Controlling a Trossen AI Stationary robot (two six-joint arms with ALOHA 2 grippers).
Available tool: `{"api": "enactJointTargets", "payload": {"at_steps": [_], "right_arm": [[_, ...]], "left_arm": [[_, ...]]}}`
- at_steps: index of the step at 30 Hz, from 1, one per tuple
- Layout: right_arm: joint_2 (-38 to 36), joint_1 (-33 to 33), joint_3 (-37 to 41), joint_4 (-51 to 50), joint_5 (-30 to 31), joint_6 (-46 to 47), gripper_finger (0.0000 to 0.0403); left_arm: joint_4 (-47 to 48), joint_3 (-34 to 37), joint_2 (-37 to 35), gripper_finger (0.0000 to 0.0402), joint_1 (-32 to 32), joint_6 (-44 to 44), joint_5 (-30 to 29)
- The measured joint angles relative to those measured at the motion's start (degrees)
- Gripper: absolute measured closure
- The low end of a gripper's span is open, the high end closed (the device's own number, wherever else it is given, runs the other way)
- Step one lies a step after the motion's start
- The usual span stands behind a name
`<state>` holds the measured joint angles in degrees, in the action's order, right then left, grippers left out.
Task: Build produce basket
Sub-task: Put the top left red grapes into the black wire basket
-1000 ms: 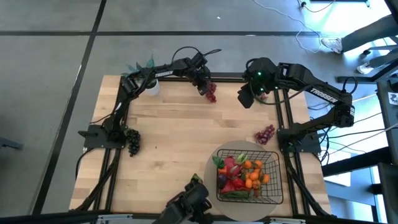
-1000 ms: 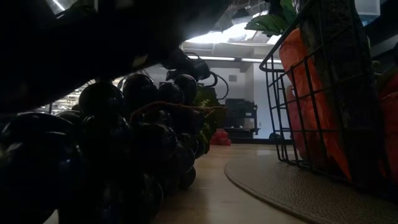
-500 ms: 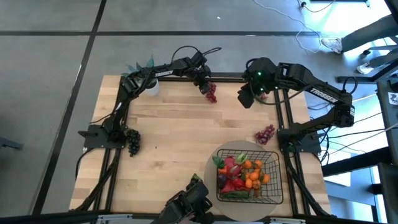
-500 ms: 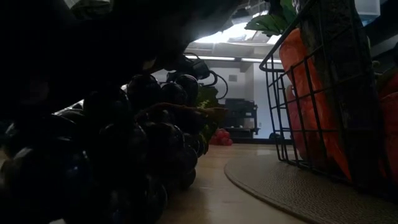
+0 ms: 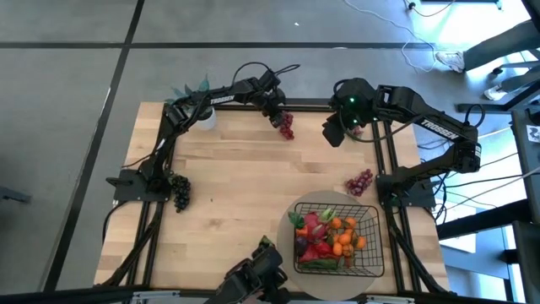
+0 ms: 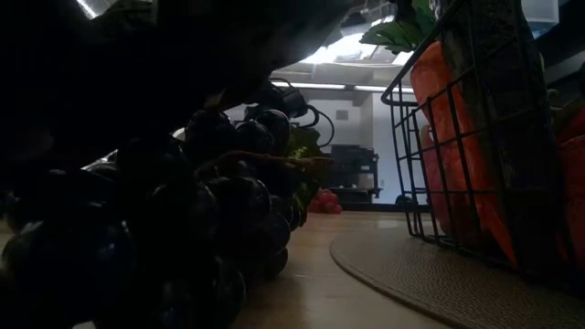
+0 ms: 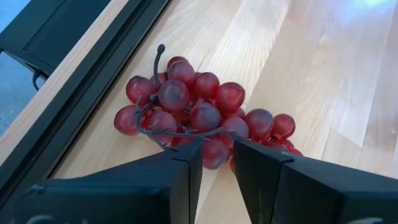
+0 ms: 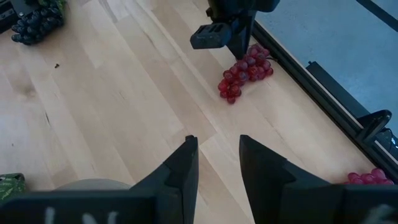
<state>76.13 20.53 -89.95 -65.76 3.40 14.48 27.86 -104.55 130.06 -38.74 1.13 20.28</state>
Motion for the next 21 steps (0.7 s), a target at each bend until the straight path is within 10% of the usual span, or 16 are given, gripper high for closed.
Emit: {"api": "enactJointTargets", "payload": {"at_steps": [21], "right_arm": [[-0.02,0.00,0.00,0.22,0.00,0.33,0.0299]], "left_arm": [[1.54,-0.29,0.08,0.0401,0.52,-4.36,0.19]]}}
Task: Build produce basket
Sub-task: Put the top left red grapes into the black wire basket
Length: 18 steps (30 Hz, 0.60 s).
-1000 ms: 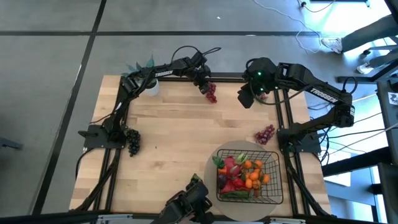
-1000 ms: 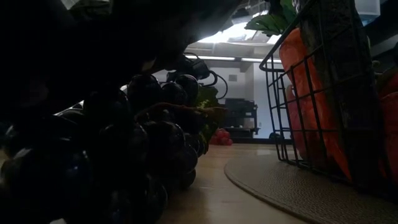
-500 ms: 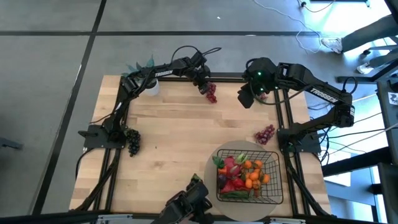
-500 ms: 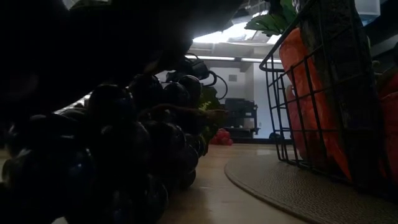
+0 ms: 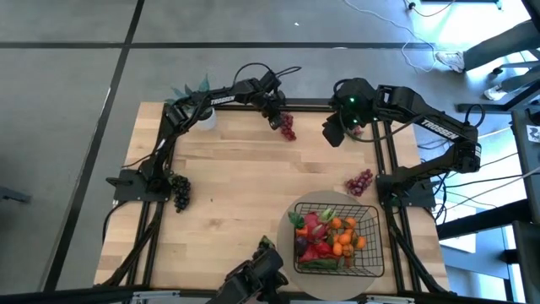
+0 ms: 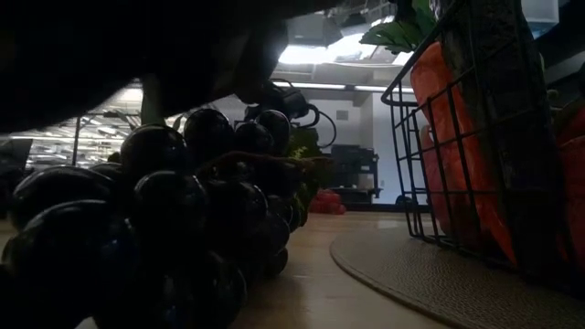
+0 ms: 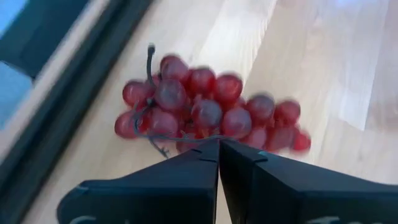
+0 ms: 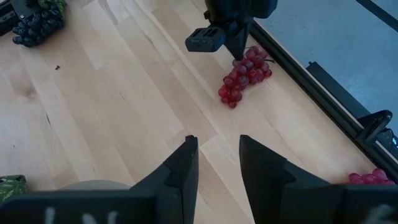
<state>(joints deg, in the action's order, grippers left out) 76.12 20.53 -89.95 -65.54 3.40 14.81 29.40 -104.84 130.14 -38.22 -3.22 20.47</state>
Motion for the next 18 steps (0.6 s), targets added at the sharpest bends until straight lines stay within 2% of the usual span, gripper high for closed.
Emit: {"api": "enactJointTargets", "payload": {"at_steps": [12,18], "right_arm": [[0.00,0.00,0.00,0.01,0.00,-0.07,0.0299],[0.00,0.00,0.00,0.01,0.00,-0.21,0.0299]], "left_arm": [[15.61,-4.74,0.07,0.0401,0.58,-4.86,-0.03],[17.18,-7.32,0.07,0.0401,1.61,-6.47,-0.06]]}}
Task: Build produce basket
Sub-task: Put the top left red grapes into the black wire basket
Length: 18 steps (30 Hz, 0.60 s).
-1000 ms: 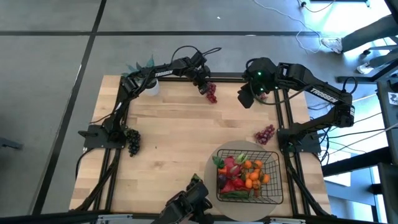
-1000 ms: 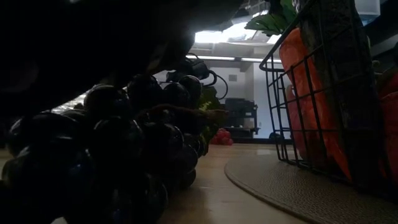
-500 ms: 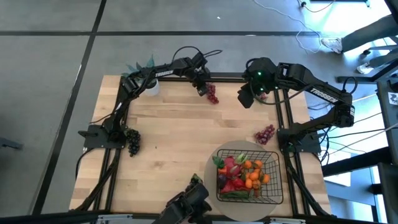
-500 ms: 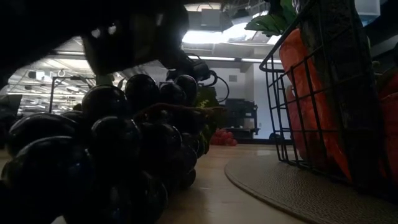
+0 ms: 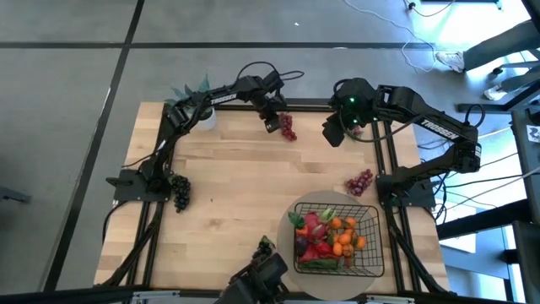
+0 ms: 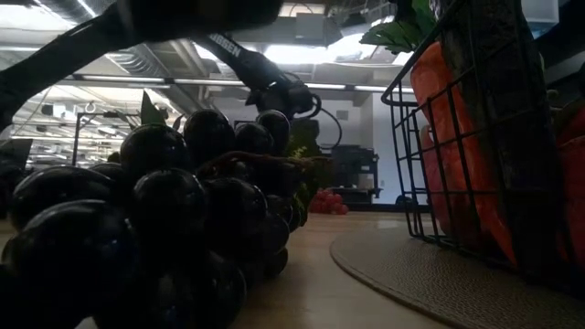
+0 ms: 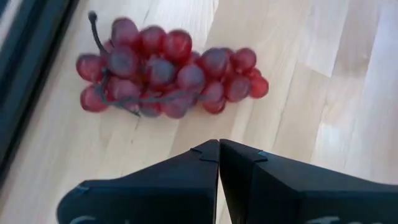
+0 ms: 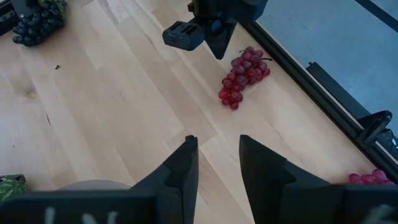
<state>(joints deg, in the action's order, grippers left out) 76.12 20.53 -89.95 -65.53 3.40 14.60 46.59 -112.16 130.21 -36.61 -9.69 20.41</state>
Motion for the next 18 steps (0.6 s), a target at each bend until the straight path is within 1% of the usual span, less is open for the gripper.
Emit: {"api": "enactJointTargets", "payload": {"at_steps": [2,5,10,15,18], "right_arm": [[0.00,0.00,0.00,0.00,0.00,-0.03,0.0299],[0.00,0.00,0.00,-0.01,0.00,-0.06,0.0299],[0.00,0.00,0.00,-0.01,0.00,-0.09,0.0299],[0.00,-0.02,0.00,-0.01,0.00,-0.09,0.0299],[0.00,-0.04,0.00,-0.01,0.00,-0.09,0.0299]], "left_arm": [[-0.06,-1.19,0.00,0.0401,0.33,-1.03,-0.63],[0.48,-3.39,0.00,0.0400,0.61,-5.69,-4.31],[0.37,-6.41,-0.02,0.0376,0.73,-11.38,-10.29],[0.95,-6.39,-0.02,0.0341,0.69,-15.24,-10.80],[0.19,-5.41,-0.02,0.0329,0.83,-23.91,-10.77]]}}
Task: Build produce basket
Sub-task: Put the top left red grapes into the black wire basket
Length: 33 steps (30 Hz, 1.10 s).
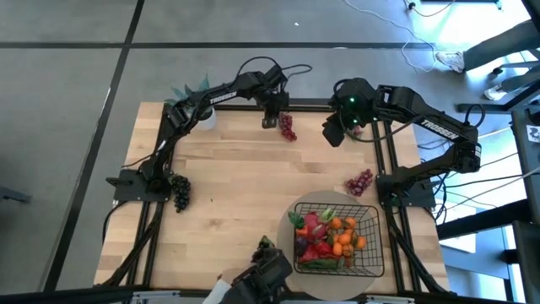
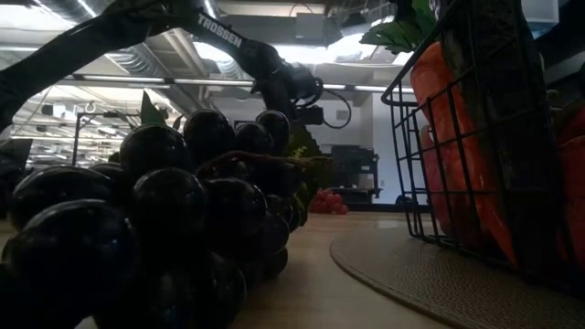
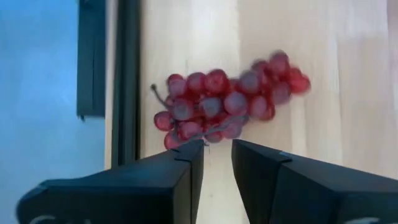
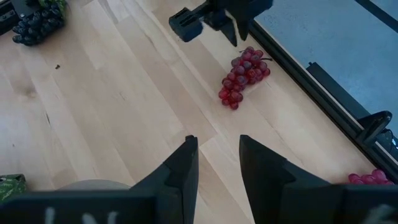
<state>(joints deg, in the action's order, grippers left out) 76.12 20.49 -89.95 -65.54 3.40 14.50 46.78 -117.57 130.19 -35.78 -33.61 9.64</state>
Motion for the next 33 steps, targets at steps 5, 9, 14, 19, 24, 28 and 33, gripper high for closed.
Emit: {"api": "enactJointTargets", "payload": {"at_steps": [5,9,14,19,24,28,33], "right_arm": [[0.00,0.00,0.00,-0.01,-0.01,-0.02,0.0299],[0.00,0.00,0.00,-0.02,-0.02,-0.02,0.0299],[0.00,0.00,-0.01,-0.02,-0.02,-0.04,0.0299],[0.00,0.00,-0.02,-0.02,0.00,-0.20,0.0299],[0.00,0.00,0.00,-0.04,-0.01,-0.24,0.0299],[0.02,0.00,0.00,-0.04,-0.02,-0.24,0.0299],[0.00,0.01,0.00,-0.04,-0.02,-0.24,0.0299]], "left_arm": [[-0.57,2.63,0.00,0.0331,-0.23,-14.63,0.11],[-2.80,5.41,0.00,0.0339,-1.01,-22.74,-0.49],[-5.88,6.30,0.00,0.0348,-1.17,-26.51,-0.48],[-10.20,6.39,-0.02,0.0358,-0.88,-27.17,1.07],[-10.53,6.42,-0.02,0.0364,-0.90,-27.40,3.72],[-10.42,6.43,-0.02,0.0364,-1.02,-26.94,3.79],[-10.56,9.22,-0.02,0.0369,-1.10,-26.99,3.75]]}}
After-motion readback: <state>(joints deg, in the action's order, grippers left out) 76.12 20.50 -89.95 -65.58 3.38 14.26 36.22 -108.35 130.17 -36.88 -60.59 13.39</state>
